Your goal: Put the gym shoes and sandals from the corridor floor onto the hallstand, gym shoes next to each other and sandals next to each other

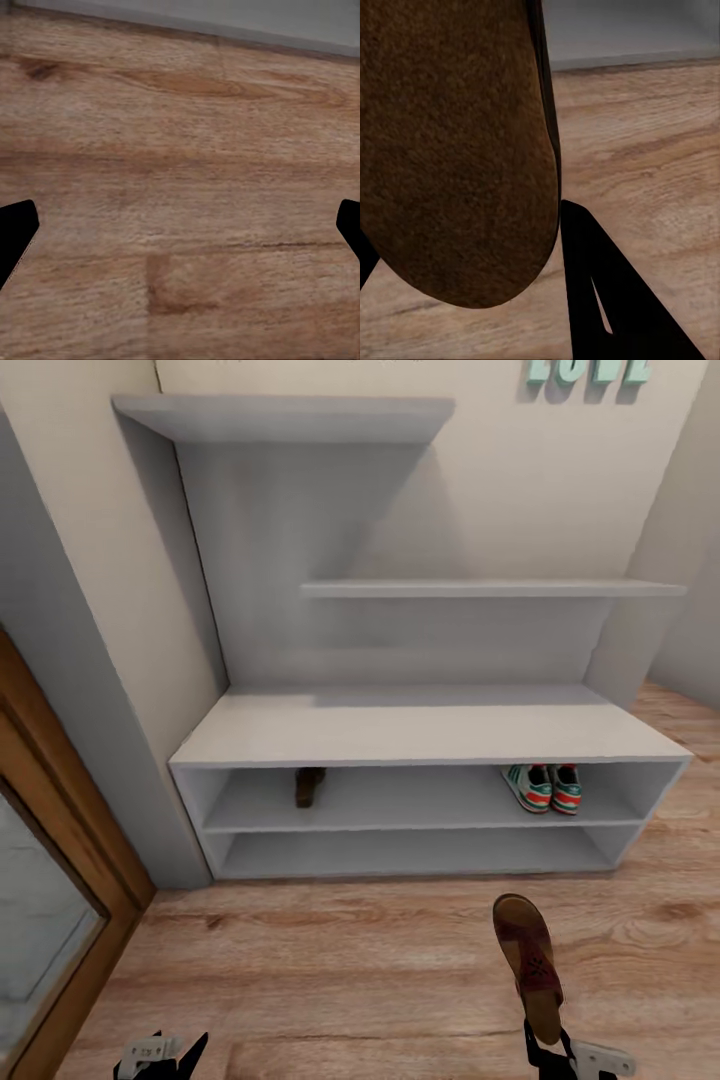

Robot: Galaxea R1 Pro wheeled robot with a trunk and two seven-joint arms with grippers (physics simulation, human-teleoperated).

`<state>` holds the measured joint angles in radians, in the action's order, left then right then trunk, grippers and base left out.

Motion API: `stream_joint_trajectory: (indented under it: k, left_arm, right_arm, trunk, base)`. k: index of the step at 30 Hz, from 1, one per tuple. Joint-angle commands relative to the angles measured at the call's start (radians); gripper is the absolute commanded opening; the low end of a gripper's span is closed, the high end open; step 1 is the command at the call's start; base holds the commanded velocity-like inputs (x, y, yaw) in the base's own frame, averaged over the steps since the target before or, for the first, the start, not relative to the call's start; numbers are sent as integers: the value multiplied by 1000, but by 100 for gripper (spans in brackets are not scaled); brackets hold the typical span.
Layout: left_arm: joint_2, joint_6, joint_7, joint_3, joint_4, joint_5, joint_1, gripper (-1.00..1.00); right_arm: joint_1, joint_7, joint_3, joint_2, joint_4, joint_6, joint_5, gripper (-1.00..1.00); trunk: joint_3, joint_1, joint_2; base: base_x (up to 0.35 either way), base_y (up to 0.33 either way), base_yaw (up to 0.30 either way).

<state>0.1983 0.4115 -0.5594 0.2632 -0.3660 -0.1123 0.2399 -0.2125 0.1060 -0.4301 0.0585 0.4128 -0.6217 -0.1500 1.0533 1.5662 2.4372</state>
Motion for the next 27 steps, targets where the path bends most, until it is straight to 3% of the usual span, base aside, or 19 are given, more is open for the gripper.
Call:
stream_joint_trajectory:
  k: [1,12,18,25,27]
  left_arm:
    - [0,-2,-10,4,2,-7,1,100]
    - [1,-2,-10,4,1,-7,1,100]
    - [2,-2,-10,4,1,-7,1,100]
    - [0,-1,-14,2,0,-4,1,100]
    - [0,6,-19,-3,-1,-2,1,100]
  right_arm:
    - [-1,9,-9,-1,0,-3,-4,-100]
    - [-1,10,-9,0,1,-3,-3,-100]
    - [-1,10,-9,0,1,-3,-3,-100]
    - [-1,11,-7,-1,-3,0,-4,-100]
    - [-2,9,29,-16,2,58,-14,-100]
  trunk:
    - [1,0,0]
    - [1,0,0]
    - [1,0,0]
    - [1,0,0]
    - [1,0,0]
  base:
    - [-177,6,268]
    - [-290,43,250]
    - [-260,82,57]
    - [-32,11,5]
    - [0,0,0]
